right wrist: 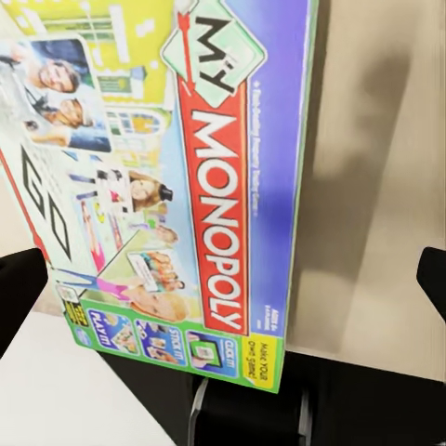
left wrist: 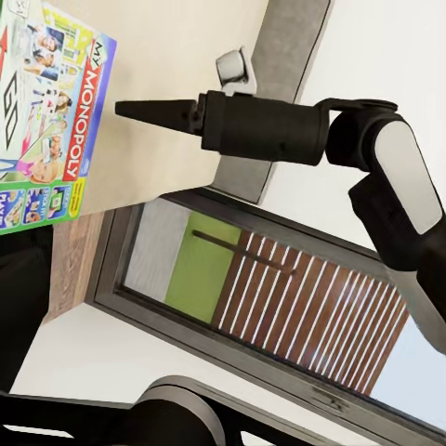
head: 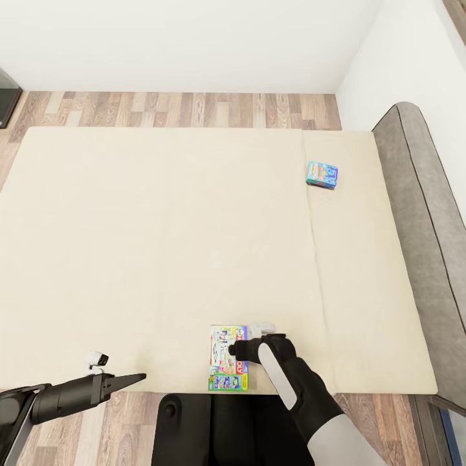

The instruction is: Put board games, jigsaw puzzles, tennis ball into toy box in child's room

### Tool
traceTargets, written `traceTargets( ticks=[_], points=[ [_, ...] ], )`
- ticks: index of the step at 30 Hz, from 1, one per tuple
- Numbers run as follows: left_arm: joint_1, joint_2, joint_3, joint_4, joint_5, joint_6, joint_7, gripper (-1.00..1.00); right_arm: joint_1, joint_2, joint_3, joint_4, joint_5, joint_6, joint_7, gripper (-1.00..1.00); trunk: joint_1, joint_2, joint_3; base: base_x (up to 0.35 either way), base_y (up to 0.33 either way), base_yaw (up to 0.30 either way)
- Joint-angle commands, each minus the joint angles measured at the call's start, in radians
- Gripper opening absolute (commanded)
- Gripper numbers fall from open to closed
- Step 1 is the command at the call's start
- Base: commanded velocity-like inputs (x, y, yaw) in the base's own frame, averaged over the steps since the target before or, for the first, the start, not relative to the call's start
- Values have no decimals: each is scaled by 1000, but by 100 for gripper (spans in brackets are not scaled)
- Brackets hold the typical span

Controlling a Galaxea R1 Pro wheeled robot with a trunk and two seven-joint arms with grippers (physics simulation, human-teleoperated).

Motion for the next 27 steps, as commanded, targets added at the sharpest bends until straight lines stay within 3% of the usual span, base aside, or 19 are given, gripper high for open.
traceTargets(
  ticks=[1, 27],
  points=[
    [0, 0, 0, 0, -1, 11, -4, 100, 0, 0, 1, 0, -12, 1, -13, 100, 1, -2, -1, 0, 5, 0],
    [0, 0, 0, 0, 1, 10, -4, 100, -1, 0, 4, 3, -19, -29, -19, 100, 1, -2, -1, 0, 30, 0]
  ],
)
